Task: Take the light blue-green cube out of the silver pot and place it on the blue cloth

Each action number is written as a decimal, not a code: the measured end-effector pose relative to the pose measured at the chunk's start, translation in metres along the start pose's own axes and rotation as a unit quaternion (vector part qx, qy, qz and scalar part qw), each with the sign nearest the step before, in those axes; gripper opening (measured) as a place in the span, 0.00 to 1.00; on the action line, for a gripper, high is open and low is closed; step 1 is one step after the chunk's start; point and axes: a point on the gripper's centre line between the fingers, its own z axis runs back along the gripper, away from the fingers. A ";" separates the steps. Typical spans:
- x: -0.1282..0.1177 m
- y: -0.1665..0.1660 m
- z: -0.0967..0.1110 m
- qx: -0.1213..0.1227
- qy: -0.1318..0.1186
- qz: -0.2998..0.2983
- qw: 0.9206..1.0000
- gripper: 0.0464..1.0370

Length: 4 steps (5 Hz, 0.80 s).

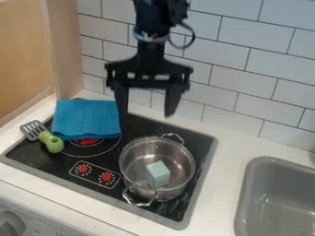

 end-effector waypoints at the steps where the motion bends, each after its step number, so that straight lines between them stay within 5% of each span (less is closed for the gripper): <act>1: -0.013 -0.001 -0.008 0.000 0.014 -0.010 1.000 0.96; 4: -0.027 -0.013 -0.039 0.006 0.047 -0.039 0.998 0.96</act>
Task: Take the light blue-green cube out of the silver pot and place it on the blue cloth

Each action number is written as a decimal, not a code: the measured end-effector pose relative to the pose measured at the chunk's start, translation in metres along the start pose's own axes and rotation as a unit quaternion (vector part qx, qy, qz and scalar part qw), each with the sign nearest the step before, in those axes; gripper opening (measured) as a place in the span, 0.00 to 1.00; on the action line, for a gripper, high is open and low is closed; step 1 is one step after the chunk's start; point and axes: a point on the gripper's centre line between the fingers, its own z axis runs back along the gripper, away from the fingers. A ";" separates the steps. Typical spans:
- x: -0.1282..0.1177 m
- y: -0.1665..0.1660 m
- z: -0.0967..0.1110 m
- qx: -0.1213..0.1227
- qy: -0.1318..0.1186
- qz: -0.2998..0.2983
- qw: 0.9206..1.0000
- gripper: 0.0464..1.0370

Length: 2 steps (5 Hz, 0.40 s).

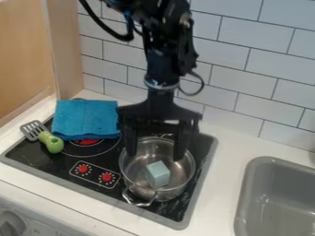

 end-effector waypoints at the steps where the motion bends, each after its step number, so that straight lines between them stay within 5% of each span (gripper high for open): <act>1: -0.006 -0.004 -0.006 0.018 0.007 -0.022 1.000 0.96; 2: -0.006 -0.005 -0.013 0.021 0.012 -0.028 0.999 0.96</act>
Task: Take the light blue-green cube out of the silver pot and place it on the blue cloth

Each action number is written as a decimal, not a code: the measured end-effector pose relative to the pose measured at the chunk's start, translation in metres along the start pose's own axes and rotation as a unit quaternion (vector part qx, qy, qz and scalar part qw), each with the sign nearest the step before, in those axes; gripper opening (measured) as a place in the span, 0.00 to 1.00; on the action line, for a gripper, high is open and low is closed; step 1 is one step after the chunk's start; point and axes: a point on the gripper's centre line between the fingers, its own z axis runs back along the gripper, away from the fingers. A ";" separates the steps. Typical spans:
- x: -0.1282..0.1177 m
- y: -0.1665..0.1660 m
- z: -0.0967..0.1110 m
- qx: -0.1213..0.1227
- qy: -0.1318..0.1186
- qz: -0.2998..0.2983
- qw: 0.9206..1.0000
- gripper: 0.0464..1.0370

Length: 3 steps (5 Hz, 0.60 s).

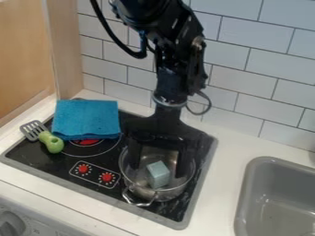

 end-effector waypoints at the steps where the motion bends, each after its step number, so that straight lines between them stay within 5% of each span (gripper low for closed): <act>1: -0.001 -0.001 -0.008 0.001 0.008 -0.006 1.000 0.96; 3: -0.002 0.001 -0.015 0.013 0.018 -0.004 1.000 0.90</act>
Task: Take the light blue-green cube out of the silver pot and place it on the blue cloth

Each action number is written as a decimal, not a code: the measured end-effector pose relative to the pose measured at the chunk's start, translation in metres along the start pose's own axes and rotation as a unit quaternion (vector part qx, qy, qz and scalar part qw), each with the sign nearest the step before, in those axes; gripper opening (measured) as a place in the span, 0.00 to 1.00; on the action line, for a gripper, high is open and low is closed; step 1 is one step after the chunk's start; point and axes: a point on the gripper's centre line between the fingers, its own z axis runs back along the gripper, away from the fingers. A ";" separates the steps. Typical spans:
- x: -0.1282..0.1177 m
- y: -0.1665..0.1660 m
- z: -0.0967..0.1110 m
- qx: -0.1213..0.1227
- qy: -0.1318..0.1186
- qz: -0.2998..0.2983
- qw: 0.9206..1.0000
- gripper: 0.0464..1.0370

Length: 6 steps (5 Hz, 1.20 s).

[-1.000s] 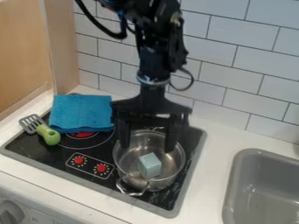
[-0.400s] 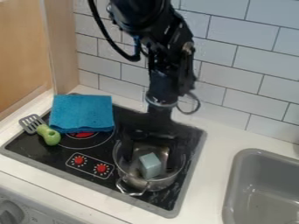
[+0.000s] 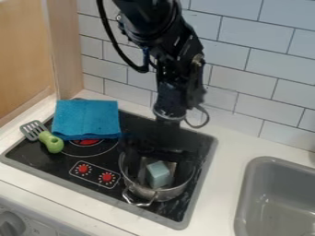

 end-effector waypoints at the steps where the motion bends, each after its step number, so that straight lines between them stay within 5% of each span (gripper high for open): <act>1: 0.002 0.003 0.000 0.008 -0.004 0.002 1.000 0.60; 4: 0.002 0.003 0.000 0.007 -0.005 0.000 1.000 0.56; 6: 0.008 0.010 0.028 -0.009 -0.041 0.005 0.999 0.56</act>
